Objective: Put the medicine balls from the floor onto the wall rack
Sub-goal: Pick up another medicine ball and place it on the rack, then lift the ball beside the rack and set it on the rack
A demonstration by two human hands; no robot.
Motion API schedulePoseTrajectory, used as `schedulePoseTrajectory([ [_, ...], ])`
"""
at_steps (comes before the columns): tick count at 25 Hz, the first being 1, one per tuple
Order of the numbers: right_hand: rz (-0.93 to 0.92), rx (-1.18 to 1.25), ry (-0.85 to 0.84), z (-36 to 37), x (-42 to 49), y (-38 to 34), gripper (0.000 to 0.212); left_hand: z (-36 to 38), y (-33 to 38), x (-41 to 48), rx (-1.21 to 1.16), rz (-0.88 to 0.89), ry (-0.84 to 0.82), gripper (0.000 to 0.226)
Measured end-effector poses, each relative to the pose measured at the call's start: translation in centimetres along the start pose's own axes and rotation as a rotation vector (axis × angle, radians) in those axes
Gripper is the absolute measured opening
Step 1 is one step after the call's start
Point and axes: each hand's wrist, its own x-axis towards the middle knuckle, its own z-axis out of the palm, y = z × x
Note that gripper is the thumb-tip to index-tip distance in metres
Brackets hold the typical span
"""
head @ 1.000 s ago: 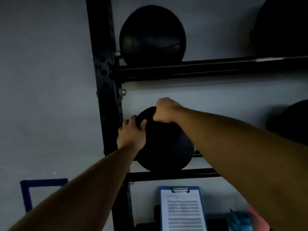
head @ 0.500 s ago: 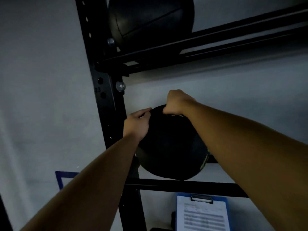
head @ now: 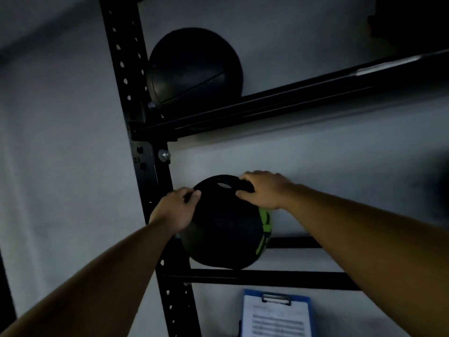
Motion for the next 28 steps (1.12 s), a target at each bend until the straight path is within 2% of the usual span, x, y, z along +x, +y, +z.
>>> schedulePoseTrajectory([
  [2, 0.112, -0.037, -0.025, -1.9, -4.0, 1.9, 0.067, -0.5, 1.9, -2.1, 0.005, 0.138, -0.026, 0.052],
  [5, 0.268, -0.019, -0.029, -5.0, -11.5, 2.5, 0.050, -0.4, 5.5, -6.0, 0.014, 0.308, -0.209, 0.052],
  [9, 0.444, -0.044, 0.062, -8.3, -24.4, 0.6, 0.032, -0.6, 7.8, -11.5, 0.005, 0.470, -0.282, 0.063],
  [11, 0.572, -0.096, 0.086, -9.7, -32.2, -0.9, 0.035, -1.1, 7.8, -15.3, -0.010, 0.554, -0.294, 0.085],
  [13, 0.694, -0.169, 0.125, -10.9, -39.9, -3.1, 0.049, -1.8, 7.2, -18.5, -0.063, 0.620, -0.317, 0.099],
  [15, 0.820, -0.195, 0.149, -11.4, -47.4, -5.8, 0.054, -2.4, 6.8, -21.6, -0.124, 0.638, -0.354, 0.093],
  [17, 0.955, -0.161, 0.173, -11.6, -54.4, -8.7, 0.042, -2.3, 7.2, -25.1, -0.195, 0.641, -0.417, 0.079],
  [19, 1.072, -0.158, 0.199, -11.9, -60.8, -11.7, 0.057, -1.3, 9.0, -29.6, -0.238, 0.663, -0.486, 0.066],
  [21, 1.155, -0.194, 0.202, -11.9, -67.5, -13.9, 0.076, -0.1, 12.3, -35.2, -0.275, 0.728, -0.589, 0.073],
  [24, 1.296, -0.197, 0.191, -13.1, -76.3, -17.5, 0.057, 1.2, 18.1, -43.4, -0.308, 0.846, -0.664, 0.073],
  [28, 1.441, -0.204, 0.233, -16.1, -88.4, -23.3, 0.043, 1.2, 27.1, -56.1, -0.387, 1.006, -0.765, 0.077],
])
